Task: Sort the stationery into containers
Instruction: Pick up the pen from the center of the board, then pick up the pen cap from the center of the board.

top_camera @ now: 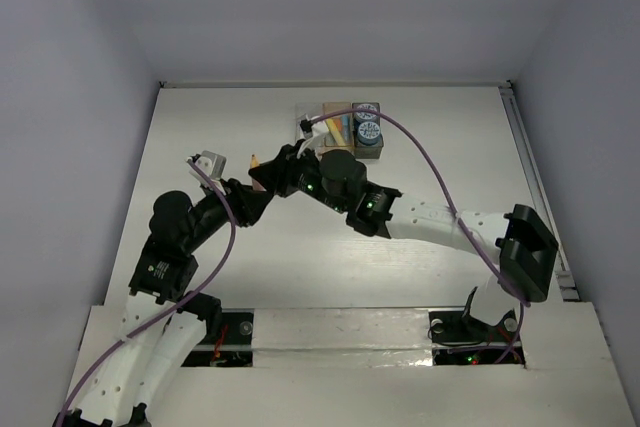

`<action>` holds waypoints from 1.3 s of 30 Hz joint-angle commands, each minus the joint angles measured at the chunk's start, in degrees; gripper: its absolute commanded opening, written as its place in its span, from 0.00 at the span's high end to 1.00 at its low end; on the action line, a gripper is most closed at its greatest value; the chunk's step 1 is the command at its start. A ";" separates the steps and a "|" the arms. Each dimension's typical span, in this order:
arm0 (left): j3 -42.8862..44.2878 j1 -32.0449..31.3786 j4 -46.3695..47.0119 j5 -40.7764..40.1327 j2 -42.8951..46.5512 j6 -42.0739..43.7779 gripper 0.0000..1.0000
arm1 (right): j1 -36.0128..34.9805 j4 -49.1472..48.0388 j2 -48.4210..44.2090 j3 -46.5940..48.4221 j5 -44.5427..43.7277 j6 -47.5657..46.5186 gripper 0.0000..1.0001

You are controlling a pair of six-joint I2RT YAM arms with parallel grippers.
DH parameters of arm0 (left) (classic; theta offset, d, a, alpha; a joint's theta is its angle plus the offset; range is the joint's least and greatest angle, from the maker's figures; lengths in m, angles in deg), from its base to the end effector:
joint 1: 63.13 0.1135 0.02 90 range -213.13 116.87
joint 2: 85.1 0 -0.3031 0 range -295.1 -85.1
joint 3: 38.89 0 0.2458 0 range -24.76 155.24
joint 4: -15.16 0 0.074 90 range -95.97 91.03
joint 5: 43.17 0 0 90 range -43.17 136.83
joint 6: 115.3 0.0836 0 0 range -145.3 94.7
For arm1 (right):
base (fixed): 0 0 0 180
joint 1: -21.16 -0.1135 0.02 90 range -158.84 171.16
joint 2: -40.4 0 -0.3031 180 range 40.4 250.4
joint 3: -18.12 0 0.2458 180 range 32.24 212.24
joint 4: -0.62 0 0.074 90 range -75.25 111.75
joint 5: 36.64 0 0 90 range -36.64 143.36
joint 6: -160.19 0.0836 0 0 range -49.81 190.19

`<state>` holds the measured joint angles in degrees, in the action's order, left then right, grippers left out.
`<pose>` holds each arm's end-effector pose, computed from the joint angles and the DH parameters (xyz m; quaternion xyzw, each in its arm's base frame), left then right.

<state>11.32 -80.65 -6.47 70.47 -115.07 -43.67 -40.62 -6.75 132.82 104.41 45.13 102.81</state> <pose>0.1221 -0.0737 0.3463 0.1379 0.7015 -0.3501 0.6052 0.2157 0.3767 0.3935 -0.1260 0.6881 0.4890 0.5212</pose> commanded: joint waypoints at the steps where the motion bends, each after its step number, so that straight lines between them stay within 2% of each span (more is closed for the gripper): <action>1: -0.22 0.38 3.03 -0.43 0.80 0.09 0.71 | -0.54 -4.52 -0.14 1.23 0.67 0.86 0.97; 5: 0.13 0.91 2.59 -0.96 0.71 0.44 0.99 | -0.54 -4.78 -0.84 0.35 0.14 0.69 0.97; 8: 0.22 0.91 2.32 -1.66 1.06 0.53 1.00 | -0.54 -4.70 -2.15 -0.70 -0.91 0.08 0.95; 10: 0.22 0.91 2.32 -1.58 1.41 0.53 1.00 | -0.54 -4.17 -3.29 -1.49 -0.83 -0.28 0.80; 11: 0.22 0.91 2.32 -1.66 1.59 0.62 1.00 | -0.54 -3.12 -4.95 -1.76 -0.65 -1.58 0.64; 15: 0.31 0.91 2.32 -1.58 1.85 0.70 1.00 | 0.77 1.54 -10.32 -4.91 -1.00 -3.97 0.37; 16: 0.40 0.91 2.24 -1.40 1.76 0.62 1.00 | 0.78 2.24 -13.81 -7.71 -1.09 -4.40 0.34; 22: 0.40 0.91 2.23 -0.97 2.55 0.79 1.00 | 5.25 14.45 -25.26 -17.57 -2.85 -4.50 0.27; 27: 0.31 0.91 2.32 -0.52 3.26 0.79 1.00 | 10.62 23.15 -26.33 -27.66 2.06 1.73 0.12; 30: 0.31 0.91 2.32 -0.44 3.61 0.79 1.00 | 13.61 23.61 -24.41 -31.36 4.35 3.67 0.07; 39: 0.22 0.91 2.23 -0.43 4.58 0.79 1.00 | 18.09 17.91 -14.47 -33.57 5.50 5.34 0.06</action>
<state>11.27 -79.88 -6.89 69.27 -111.23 -43.39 -23.92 15.99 116.86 70.66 49.43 106.72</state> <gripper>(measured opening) 0.153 0.933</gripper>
